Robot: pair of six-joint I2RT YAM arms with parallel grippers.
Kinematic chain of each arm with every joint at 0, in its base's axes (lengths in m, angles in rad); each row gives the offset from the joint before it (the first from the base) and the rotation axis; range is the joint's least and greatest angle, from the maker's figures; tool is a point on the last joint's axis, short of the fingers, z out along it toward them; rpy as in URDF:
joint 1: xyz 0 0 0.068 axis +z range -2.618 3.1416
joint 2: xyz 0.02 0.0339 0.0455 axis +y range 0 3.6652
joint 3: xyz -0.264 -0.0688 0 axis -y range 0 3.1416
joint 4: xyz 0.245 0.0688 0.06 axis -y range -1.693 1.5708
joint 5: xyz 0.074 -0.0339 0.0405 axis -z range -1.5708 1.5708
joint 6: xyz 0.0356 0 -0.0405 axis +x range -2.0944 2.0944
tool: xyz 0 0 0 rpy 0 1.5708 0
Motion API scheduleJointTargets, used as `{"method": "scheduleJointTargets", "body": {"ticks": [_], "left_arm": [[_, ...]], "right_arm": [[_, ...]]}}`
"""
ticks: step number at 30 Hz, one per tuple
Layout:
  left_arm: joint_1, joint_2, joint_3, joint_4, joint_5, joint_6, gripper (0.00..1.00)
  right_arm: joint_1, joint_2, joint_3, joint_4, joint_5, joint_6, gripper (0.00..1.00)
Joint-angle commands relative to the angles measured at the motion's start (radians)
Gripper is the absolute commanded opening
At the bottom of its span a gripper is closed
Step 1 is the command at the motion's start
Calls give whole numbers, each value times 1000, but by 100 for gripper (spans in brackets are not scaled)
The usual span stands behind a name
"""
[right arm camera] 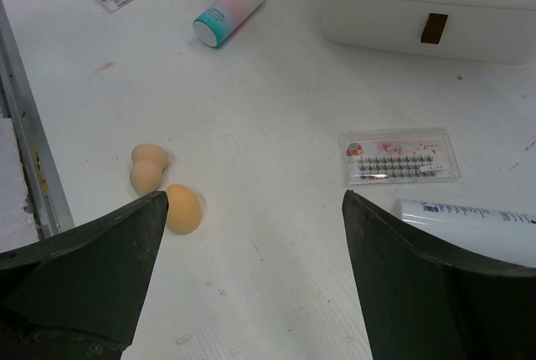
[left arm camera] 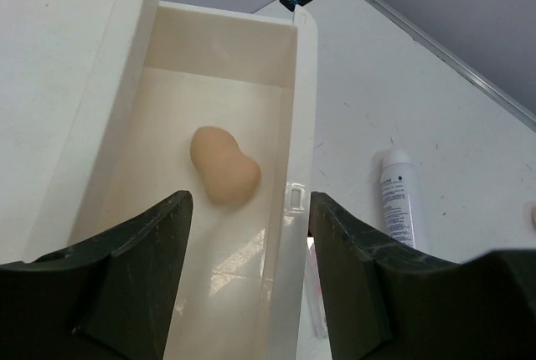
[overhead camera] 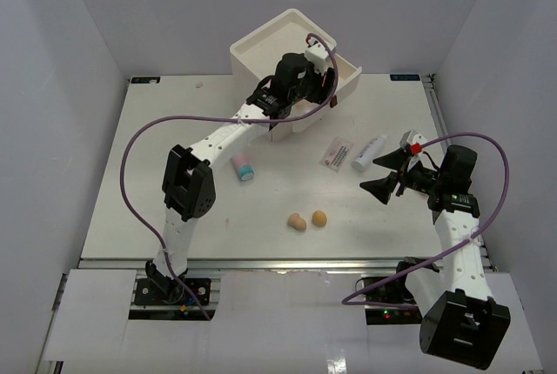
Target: Organize the makeup
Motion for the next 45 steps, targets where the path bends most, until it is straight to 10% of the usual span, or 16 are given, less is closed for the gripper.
{"method": "scheduleJointTargets", "body": {"ticks": [1, 8, 15, 24, 36, 45], "left_arm": [[0, -97, 28, -7, 31, -8, 71], [0, -366, -210, -19, 162, -36, 77], [12, -834, -713, 41, 147, -68, 89], [40, -1355, -1270, 69, -96, -119, 96], [40, -1444, -1348, 29, -121, -98, 96], [40, -1426, -1347, 19, -86, -92, 96]], "right_arm": [[-4, -7, 13, 18, -29, 0, 92], [60, 17, 20, -130, -120, -269, 93], [481, 135, 86, -410, 165, -716, 93], [751, 384, 87, -306, 500, -742, 89], [809, 587, 162, -182, 607, -565, 70], [812, 601, 219, -228, 623, -547, 36]]}}
